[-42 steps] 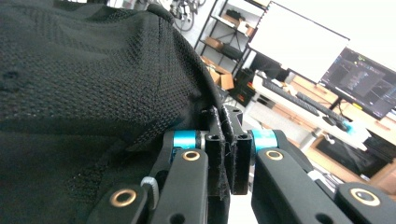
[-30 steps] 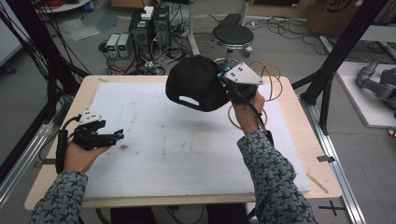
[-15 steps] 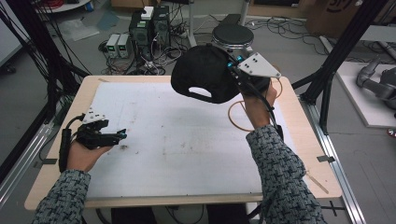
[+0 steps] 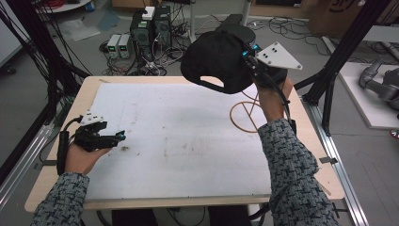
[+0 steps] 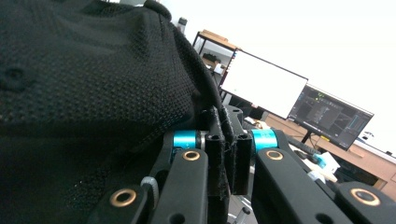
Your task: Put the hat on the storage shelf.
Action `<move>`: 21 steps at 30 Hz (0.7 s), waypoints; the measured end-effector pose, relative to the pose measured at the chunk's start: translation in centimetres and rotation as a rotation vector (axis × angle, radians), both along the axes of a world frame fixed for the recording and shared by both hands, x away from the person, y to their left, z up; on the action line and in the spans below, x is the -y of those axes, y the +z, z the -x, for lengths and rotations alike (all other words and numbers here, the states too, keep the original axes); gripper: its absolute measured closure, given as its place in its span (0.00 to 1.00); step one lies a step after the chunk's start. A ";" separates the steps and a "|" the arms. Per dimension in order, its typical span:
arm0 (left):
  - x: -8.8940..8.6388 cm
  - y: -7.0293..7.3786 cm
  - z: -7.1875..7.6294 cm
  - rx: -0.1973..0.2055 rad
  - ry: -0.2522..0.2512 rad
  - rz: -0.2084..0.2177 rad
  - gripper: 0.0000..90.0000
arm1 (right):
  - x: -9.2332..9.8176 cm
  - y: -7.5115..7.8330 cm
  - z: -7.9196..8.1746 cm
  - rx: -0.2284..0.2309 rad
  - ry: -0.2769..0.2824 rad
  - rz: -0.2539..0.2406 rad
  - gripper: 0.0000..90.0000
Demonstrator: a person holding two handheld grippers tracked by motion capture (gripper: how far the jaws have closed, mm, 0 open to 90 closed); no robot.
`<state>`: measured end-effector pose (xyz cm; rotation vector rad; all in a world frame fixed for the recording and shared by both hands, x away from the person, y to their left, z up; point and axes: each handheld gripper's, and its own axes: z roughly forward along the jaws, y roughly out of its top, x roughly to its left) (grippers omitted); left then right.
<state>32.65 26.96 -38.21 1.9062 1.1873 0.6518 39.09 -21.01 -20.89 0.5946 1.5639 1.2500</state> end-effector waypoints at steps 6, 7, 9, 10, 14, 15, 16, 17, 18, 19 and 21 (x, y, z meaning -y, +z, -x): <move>0.2 0.0 -0.1 -0.001 -0.004 0.004 0.25 | 1.1 0.8 0.1 0.016 -0.009 -0.015 0.99; 0.3 0.0 -0.1 0.000 -0.006 0.002 0.25 | 1.2 0.9 0.1 0.023 -0.008 -0.012 0.99; 0.3 0.1 -0.2 -0.004 -0.009 -0.002 0.25 | 1.4 1.0 0.1 0.024 -0.010 -0.013 0.99; 0.3 0.1 -0.2 -0.003 -0.009 -0.001 0.25 | 1.7 1.1 0.1 0.032 -0.012 -0.019 0.99; 0.3 0.1 -0.1 0.001 -0.004 0.002 0.25 | 2.3 1.3 0.1 0.040 -0.019 -0.022 0.99; 0.2 0.1 -0.1 0.000 -0.005 -0.001 0.25 | 2.5 1.4 0.1 0.045 -0.023 -0.024 0.99; 0.2 0.1 -0.1 -0.001 -0.004 0.000 0.25 | 2.8 1.6 0.1 0.048 -0.023 -0.025 0.99; 0.2 0.1 -0.1 -0.002 -0.003 0.003 0.25 | 3.0 1.7 0.2 0.053 -0.029 -0.026 0.99; 0.1 0.1 -0.1 -0.003 -0.002 0.001 0.25 | 3.3 1.8 0.2 0.060 -0.032 -0.025 0.99; 0.1 0.0 -0.1 -0.006 -0.004 -0.001 0.25 | 3.6 1.9 0.3 0.064 -0.033 -0.029 0.99; 0.2 -0.1 -0.2 -0.004 0.002 0.008 0.25 | 4.1 2.2 0.3 0.073 -0.037 -0.022 0.99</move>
